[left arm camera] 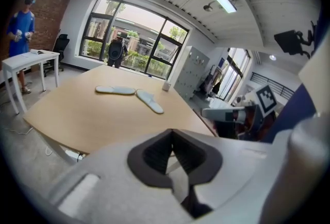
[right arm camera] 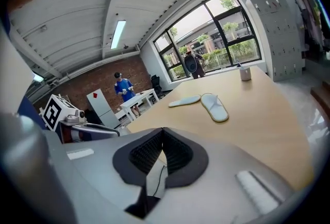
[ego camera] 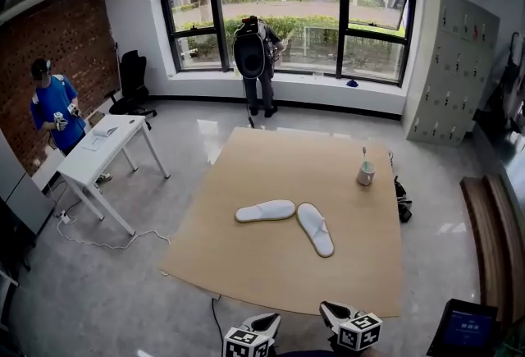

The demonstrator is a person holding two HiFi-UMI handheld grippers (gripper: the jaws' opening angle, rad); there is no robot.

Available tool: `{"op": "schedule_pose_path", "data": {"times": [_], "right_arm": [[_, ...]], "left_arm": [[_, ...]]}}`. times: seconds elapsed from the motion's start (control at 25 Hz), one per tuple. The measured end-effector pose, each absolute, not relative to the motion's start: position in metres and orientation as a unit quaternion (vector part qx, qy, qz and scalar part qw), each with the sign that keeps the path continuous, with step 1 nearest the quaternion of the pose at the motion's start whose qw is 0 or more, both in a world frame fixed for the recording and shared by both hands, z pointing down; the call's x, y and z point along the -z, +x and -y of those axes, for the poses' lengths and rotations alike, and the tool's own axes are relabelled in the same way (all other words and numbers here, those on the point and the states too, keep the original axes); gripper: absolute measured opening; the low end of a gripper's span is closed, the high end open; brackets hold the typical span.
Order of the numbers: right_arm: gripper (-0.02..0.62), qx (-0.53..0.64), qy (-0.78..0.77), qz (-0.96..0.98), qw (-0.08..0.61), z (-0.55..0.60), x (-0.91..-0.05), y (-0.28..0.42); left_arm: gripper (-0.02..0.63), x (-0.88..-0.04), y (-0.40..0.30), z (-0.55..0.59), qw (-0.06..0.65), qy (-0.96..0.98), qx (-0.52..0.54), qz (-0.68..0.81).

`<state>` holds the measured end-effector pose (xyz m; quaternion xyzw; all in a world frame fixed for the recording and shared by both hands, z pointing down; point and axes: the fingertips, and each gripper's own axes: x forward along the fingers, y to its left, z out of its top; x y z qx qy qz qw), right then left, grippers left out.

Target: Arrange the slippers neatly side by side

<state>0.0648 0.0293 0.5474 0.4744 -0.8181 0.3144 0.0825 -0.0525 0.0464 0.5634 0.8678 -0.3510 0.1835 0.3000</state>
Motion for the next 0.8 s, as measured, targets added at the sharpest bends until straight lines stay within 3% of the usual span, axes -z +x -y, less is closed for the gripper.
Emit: {"op": "schedule_pose_path", "data": {"times": [0.52, 0.8], "right_arm": [[0.011, -0.317, 0.534, 0.780, 0.081, 0.049, -0.551, 0.029], [0.011, -0.315, 0.543, 0.770, 0.115, 0.065, -0.567, 0.005]], "left_arm": [[0.005, -0.565, -0.084, 0.052, 0.301, 0.891, -0.195, 0.278], [0.005, -0.583, -0.109, 0.078, 0.324, 0.890, -0.196, 0.255]]}}
